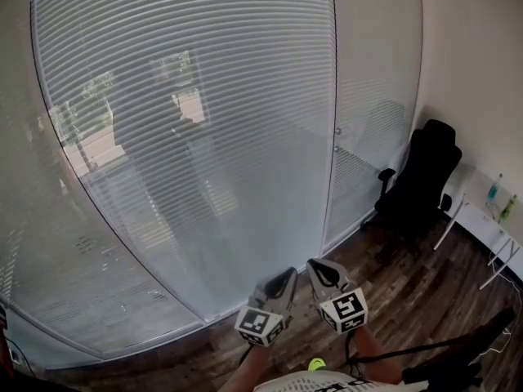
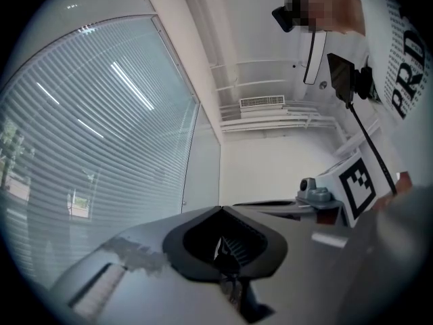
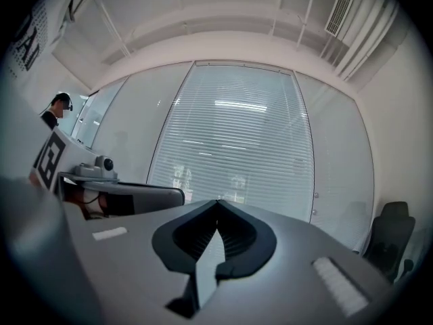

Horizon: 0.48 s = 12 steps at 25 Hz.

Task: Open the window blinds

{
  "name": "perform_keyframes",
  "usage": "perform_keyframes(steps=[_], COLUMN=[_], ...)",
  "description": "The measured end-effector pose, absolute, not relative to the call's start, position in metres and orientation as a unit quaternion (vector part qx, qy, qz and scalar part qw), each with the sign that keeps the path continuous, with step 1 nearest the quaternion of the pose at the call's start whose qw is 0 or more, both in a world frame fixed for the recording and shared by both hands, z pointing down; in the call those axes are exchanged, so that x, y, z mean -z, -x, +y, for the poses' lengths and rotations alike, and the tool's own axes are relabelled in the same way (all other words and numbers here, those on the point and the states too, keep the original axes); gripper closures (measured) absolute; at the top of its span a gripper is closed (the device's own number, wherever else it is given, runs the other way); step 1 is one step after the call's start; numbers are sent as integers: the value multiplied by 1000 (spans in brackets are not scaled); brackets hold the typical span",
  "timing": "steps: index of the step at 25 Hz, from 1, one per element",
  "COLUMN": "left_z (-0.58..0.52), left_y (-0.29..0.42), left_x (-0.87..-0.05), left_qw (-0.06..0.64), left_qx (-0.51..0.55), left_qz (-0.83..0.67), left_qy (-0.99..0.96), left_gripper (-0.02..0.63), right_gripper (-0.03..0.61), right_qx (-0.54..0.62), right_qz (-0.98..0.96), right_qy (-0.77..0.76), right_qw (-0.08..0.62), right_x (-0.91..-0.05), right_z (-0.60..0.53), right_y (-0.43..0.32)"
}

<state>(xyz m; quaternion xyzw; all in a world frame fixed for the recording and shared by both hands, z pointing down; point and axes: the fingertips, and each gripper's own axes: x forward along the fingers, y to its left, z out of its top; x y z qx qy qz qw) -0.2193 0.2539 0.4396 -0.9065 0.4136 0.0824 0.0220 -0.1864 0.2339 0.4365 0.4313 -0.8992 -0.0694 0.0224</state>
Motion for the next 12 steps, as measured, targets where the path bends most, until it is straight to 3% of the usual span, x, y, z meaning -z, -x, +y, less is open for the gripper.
perform_keyframes(steps=[6,12], left_z=[174,155], left_y=[141,129], left_x=[-440,-440], left_qw=[19,27], left_qx=[-73,-73], left_qz=[408,416], left_qy=[910,906], left_gripper=[620,620], right_gripper=[572,572], right_qx=[62,64], right_qz=[-902,-906], right_qy=[-428,-418], right_qw=[21,22], right_x=[-438,-441], right_z=[154,137], right_y=[115,104])
